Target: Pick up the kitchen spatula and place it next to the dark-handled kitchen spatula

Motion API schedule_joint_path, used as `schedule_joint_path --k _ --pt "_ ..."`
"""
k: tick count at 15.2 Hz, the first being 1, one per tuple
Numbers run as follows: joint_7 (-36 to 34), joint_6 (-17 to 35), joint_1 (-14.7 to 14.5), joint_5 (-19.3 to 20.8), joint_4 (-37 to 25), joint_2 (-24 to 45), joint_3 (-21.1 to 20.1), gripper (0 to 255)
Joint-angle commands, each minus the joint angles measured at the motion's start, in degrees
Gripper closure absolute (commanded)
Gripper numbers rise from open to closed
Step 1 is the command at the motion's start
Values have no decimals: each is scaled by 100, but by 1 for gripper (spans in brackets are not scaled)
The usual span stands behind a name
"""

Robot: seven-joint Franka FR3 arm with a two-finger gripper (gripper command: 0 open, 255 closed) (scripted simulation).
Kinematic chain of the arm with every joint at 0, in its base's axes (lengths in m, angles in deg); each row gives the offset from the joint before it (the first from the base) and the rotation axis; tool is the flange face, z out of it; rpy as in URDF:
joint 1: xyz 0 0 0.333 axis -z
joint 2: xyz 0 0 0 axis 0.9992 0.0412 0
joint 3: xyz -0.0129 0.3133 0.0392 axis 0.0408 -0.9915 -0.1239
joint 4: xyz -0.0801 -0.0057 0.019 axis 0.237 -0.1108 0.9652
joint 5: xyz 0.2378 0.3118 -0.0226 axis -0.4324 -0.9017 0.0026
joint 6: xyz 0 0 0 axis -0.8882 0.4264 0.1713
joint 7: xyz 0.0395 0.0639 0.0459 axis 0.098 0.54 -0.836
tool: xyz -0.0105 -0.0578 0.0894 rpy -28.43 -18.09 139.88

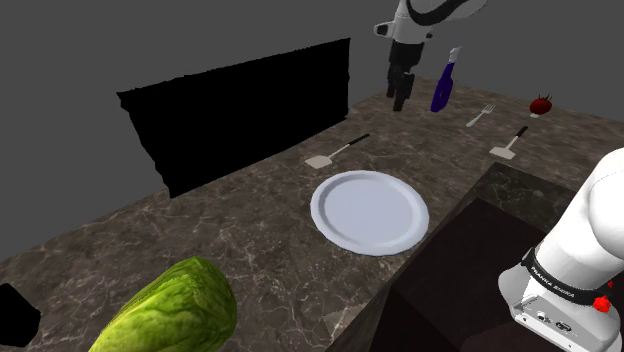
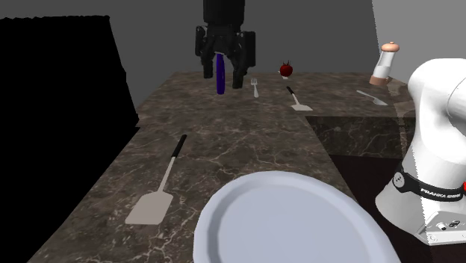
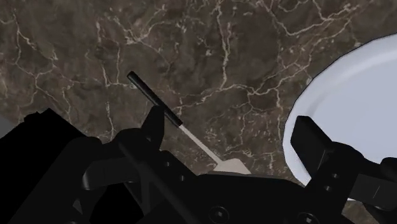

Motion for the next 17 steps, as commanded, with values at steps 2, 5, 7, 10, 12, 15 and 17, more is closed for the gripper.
schedule_joint_path --k 2,5,7,10,12,15,17 --pt "833 201 -163 -20 -387 683 16 0" --pt "1580 381 -283 -26 -734 1297 -38 0" --pt "2050 490 -348 -12 -961 1686 -104 0" --pt "2709 648 -433 45 -1286 2235 -237 0" --pt "3120 752 -486 111 -1487 2578 -341 0" --pt "3330 876 -509 154 -1551 2784 -401 0" --pt "3334 1013 -502 149 -1480 2850 -401 0"
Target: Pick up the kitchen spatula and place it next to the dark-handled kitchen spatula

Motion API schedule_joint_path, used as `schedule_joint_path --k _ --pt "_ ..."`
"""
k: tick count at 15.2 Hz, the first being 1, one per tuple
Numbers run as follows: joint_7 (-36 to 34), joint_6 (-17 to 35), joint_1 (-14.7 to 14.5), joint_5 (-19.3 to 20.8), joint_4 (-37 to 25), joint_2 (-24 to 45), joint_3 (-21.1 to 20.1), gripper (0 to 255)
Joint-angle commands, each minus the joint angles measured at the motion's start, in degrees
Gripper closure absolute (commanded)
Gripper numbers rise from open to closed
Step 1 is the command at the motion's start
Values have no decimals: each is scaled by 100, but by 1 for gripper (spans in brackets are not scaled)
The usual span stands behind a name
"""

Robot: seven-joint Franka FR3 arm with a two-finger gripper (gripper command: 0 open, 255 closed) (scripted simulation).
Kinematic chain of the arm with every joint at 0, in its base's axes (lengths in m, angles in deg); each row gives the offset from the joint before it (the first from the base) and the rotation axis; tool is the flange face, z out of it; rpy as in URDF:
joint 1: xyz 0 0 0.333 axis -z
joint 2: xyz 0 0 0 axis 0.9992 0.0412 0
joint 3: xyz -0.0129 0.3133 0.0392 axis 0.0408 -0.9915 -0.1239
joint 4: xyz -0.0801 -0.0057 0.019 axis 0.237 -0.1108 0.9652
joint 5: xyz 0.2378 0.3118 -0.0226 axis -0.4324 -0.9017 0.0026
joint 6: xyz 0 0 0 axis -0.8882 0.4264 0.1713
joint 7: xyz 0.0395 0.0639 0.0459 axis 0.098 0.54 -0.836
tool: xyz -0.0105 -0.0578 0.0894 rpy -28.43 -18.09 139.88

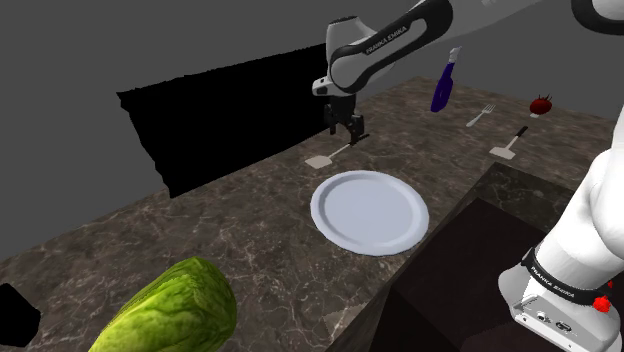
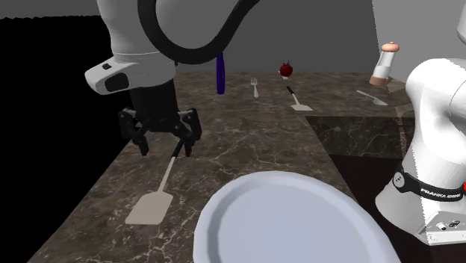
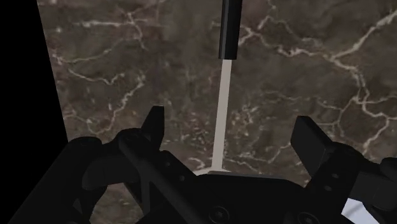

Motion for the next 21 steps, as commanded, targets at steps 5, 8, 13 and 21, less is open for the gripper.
schedule_joint_path --k 5,8,13,21 --pt "32 357 21 -14 143 211 -1 0" --pt "32 356 21 -14 142 212 -1 0" --pt "32 355 21 -14 141 212 -1 255" --pt "32 355 21 -14 141 212 -1 255"
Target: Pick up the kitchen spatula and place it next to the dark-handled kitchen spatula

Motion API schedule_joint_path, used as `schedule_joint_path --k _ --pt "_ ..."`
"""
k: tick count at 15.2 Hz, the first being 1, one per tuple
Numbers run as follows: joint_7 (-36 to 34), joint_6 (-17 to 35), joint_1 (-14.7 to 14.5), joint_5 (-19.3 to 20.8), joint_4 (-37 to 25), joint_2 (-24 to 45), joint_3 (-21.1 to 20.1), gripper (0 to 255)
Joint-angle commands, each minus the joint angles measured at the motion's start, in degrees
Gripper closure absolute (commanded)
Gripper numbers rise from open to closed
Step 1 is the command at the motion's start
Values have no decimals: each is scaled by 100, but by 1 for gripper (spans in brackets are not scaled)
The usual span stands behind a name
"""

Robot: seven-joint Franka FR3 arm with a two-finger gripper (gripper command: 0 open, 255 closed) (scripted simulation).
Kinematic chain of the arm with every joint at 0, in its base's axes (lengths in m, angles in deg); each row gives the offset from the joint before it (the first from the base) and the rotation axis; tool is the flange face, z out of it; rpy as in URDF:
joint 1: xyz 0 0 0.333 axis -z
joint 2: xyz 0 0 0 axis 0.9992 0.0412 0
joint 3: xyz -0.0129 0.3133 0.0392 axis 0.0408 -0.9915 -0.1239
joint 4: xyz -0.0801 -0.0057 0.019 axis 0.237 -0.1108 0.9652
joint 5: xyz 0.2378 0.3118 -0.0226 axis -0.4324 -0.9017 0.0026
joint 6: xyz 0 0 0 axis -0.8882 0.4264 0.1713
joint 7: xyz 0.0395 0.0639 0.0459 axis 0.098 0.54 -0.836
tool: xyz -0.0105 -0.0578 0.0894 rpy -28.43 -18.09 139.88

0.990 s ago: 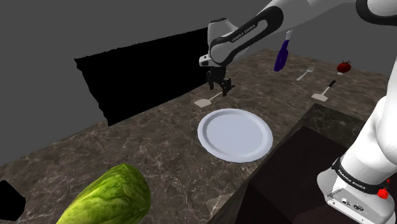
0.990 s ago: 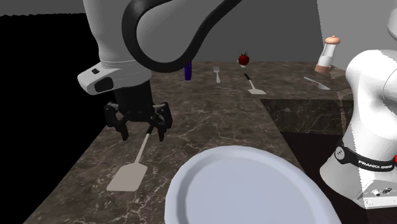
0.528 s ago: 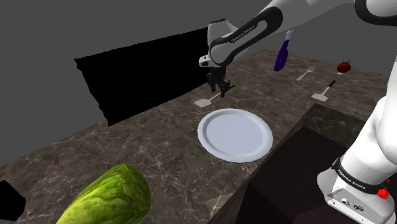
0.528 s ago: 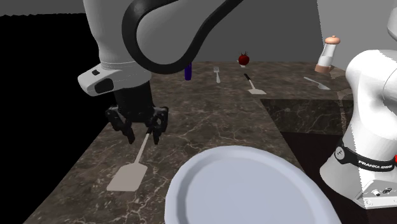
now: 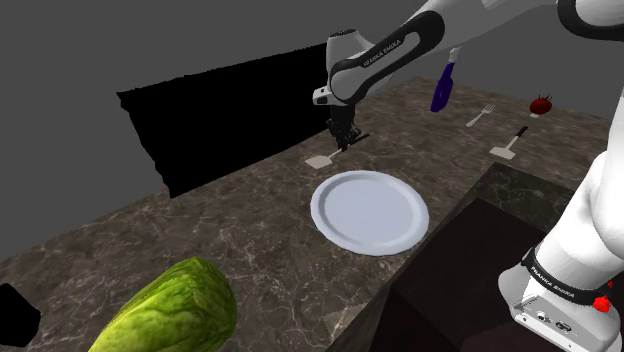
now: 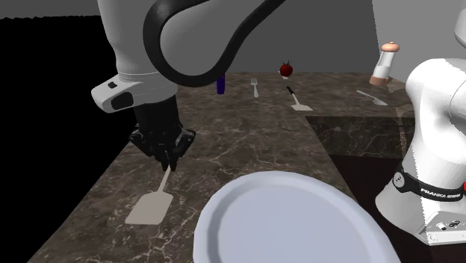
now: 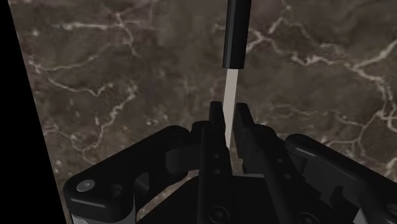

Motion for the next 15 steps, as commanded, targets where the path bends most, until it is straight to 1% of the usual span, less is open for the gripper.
schedule_joint_path --k 1,15 --pt "0 1 0 0 1 1 0 255" --pt "24 -955 -18 30 -499 -458 10 255"
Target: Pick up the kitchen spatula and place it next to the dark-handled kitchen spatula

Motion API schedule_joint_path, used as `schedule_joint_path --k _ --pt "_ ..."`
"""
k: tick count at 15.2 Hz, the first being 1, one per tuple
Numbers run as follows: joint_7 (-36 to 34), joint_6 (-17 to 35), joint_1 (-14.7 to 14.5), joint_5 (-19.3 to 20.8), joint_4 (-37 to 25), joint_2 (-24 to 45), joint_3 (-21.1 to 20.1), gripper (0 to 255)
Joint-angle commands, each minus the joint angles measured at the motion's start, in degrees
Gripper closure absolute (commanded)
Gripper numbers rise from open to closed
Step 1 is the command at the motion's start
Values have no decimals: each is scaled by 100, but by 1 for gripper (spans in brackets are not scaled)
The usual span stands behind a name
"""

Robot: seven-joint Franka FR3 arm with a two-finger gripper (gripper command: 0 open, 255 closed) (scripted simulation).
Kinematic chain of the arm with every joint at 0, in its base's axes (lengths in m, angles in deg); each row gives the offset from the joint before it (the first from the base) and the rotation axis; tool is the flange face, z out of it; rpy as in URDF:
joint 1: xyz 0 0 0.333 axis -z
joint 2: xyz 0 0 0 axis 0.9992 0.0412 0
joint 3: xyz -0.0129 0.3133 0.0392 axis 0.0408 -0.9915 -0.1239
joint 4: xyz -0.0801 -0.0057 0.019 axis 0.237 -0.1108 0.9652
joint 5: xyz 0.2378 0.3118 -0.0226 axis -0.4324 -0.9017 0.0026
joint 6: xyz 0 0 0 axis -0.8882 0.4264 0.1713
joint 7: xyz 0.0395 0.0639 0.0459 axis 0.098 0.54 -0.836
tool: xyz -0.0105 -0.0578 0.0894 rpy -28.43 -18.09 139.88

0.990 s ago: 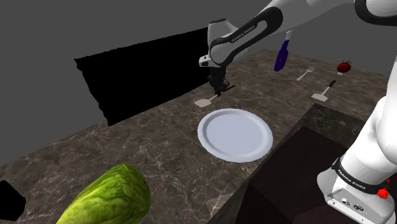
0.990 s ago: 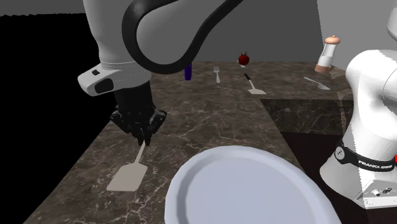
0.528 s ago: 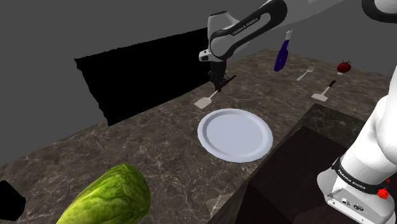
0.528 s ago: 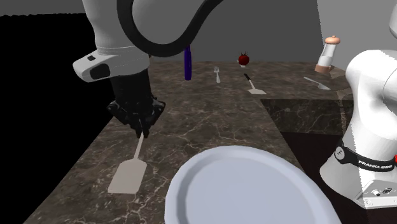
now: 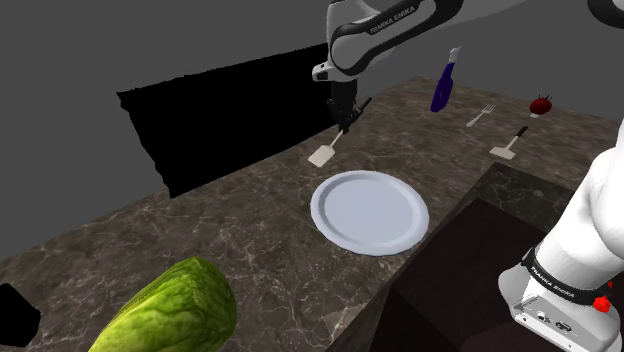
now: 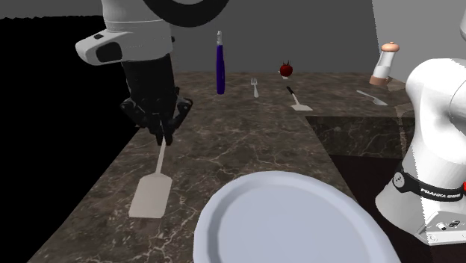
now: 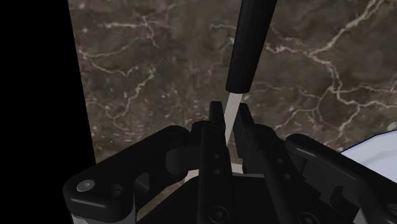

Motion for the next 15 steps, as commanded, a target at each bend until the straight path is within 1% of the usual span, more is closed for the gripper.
schedule_joint_path --k 1,2,8,15 --pt "9 -158 0 1 -116 -40 1 255" --pt "11 -221 -1 2 -158 -61 1 255" --pt "489 108 285 122 1055 -984 253 255" --pt "1114 324 664 356 2145 -1919 641 255"
